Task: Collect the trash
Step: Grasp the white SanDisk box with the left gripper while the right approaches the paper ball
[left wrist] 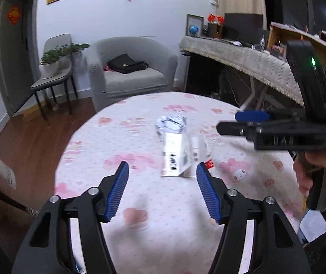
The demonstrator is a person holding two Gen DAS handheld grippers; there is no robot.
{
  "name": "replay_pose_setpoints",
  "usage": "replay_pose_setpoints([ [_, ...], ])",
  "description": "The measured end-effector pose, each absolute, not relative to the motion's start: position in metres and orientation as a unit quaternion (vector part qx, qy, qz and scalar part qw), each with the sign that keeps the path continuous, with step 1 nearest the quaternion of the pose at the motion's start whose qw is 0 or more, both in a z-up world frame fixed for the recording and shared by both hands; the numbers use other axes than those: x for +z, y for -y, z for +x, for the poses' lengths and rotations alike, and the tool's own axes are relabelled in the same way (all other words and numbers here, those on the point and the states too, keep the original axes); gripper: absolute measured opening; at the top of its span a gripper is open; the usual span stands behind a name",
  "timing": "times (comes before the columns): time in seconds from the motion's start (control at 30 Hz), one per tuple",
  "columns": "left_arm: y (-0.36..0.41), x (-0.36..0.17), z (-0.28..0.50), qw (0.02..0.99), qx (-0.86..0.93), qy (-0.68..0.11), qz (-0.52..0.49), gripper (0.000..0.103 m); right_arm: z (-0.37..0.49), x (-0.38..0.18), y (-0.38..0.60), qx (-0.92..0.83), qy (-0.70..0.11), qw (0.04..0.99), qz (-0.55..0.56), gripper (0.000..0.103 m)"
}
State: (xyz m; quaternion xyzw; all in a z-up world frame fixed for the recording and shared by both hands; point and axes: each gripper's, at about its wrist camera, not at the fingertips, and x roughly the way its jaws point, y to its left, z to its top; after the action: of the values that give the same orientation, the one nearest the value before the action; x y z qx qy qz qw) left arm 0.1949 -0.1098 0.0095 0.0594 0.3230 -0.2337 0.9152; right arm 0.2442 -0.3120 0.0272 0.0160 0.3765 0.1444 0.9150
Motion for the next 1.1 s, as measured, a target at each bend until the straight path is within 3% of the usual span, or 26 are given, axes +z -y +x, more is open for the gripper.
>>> replay_pose_setpoints([
  [0.6,0.156,-0.025,0.234,0.89,-0.247,-0.376,0.073,0.035,0.275,0.016,0.339,0.157,-0.391,0.906,0.032,0.069],
  [0.8,0.152,-0.031,0.246,0.879,-0.253,-0.4,0.051,0.006,0.282,0.011,0.331,0.16,-0.396,0.904,0.034,0.075],
  [1.1,0.129,-0.017,0.236,0.884,-0.257,-0.389,0.035,0.002,0.291,0.012,0.314,0.16,-0.396,0.904,0.028,0.079],
])
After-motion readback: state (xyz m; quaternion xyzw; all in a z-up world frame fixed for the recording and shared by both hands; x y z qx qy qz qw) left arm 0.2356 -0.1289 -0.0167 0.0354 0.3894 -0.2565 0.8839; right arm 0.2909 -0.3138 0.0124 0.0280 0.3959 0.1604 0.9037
